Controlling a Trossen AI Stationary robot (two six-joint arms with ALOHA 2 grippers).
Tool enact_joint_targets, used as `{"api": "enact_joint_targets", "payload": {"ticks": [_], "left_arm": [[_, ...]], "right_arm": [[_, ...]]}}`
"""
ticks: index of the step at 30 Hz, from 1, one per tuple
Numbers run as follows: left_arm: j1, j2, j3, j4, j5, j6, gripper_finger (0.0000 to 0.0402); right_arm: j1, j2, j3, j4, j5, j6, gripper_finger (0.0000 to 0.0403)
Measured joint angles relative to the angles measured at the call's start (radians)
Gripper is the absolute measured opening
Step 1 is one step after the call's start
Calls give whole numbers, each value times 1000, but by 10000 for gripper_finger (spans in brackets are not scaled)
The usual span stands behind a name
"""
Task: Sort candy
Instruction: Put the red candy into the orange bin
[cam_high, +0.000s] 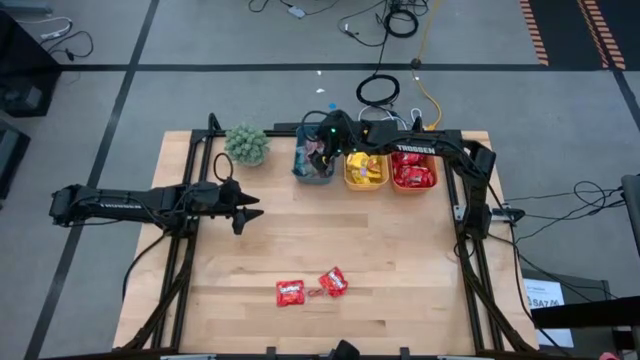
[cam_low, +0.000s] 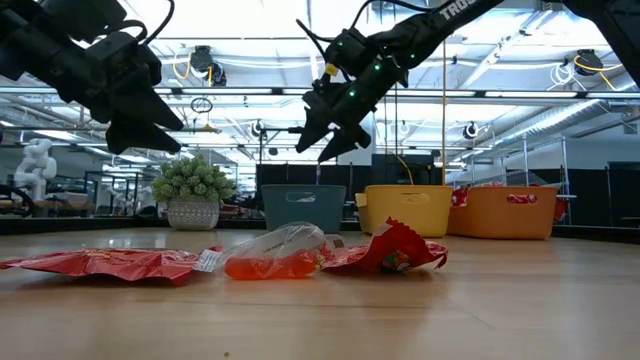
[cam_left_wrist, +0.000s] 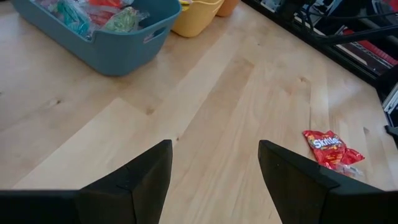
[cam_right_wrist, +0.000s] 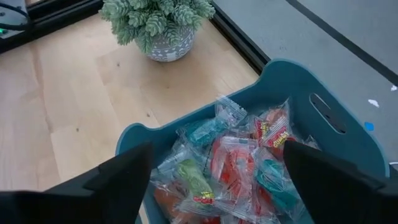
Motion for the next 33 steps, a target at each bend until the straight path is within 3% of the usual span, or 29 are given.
{"api": "enact_joint_targets", "payload": {"ticks": [6, 11, 16, 20, 24, 28, 33], "left_arm": [[0, 0, 0, 0, 0, 0, 247], [0, 0, 0, 0, 0, 0, 247], [0, 0, 0, 0, 0, 0, 247], [0, 0, 0, -1, 0, 0, 247], [0, 0, 0, -1, 0, 0, 247], [0, 0, 0, -1, 0, 0, 247], [0, 0, 0, -1, 0, 1, 247]], "right_arm": [[2, -6, 0, -44, -4, 0, 354], [25, -56, 0, -242, -41, 28, 353], [112, -93, 0, -498, -64, 64, 353], [222, -92, -15, -603, -164, 54, 353], [353, -88, -67, -596, -188, 59, 352], [494, -89, -133, -477, -187, 79, 352], [654, -89, -260, -111, -138, 65, 352]]}}
